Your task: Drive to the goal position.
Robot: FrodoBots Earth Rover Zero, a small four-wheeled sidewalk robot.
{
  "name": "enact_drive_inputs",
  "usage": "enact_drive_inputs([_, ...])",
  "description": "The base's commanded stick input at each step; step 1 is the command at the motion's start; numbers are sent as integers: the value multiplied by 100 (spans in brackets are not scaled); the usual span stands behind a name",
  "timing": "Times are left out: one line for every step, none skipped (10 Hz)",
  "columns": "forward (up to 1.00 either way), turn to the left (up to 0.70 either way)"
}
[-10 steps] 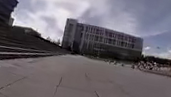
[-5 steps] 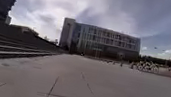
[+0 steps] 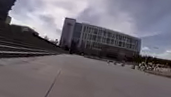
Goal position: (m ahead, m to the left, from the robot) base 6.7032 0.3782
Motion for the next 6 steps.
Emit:
enact_drive_inputs([70,5])
enact_drive_inputs([70,0])
enact_drive_inputs([70,0])
enact_drive_inputs([70,0])
enact_drive_inputs([70,0])
enact_drive_inputs([70,28])
